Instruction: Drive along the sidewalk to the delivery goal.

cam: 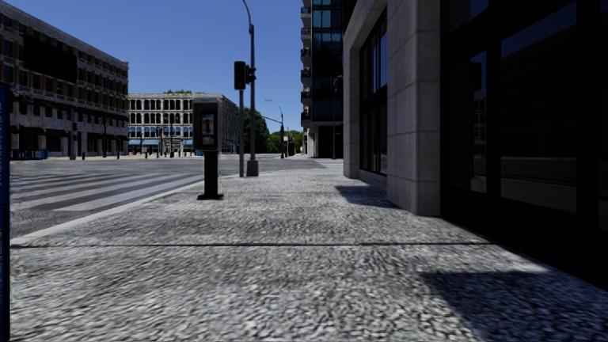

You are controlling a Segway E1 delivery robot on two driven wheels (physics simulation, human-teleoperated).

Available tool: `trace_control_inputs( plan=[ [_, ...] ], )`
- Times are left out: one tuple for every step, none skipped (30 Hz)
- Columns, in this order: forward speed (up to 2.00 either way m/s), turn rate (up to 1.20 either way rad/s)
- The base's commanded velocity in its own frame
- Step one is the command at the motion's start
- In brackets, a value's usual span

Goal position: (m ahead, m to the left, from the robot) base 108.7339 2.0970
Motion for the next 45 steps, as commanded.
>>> trace_control_inputs(
  plan=[
    [2.00,0.00],
    [2.00,0.00],
    [2.00,0.00],
    [2.00,0.00],
    [2.00,0.00],
    [2.00,0.00],
    [2.00,0.00],
    [2.00,0.00],
    [2.00,0.00],
    [2.00,0.00],
    [2.00,0.00],
    [2.00,0.00],
    [2.00,0.00],
    [2.00,0.00],
    [2.00,0.00],
    [2.00,0.00],
    [2.00,0.00],
    [2.00,0.00],
    [2.00,0.00],
    [2.00,0.00],
    [2.00,0.00],
    [2.00,0.00],
    [2.00,0.00],
    [2.00,0.00],
    [2.00,0.00],
    [2.00,0.00],
    [2.00,0.00],
    [2.00,0.00],
    [2.00,0.00],
    [2.00,0.00],
    [2.00,0.00],
    [2.00,0.00],
    [2.00,0.00],
    [2.00,0.00],
    [2.00,0.00],
    [2.00,0.00],
    [2.00,0.00],
    [2.00,0.00],
    [2.00,0.00],
    [2.00,0.00],
    [2.00,0.00],
    [2.00,0.00],
    [2.00,0.00],
    [2.00,0.00],
    [2.00,0.00]
  ],
)
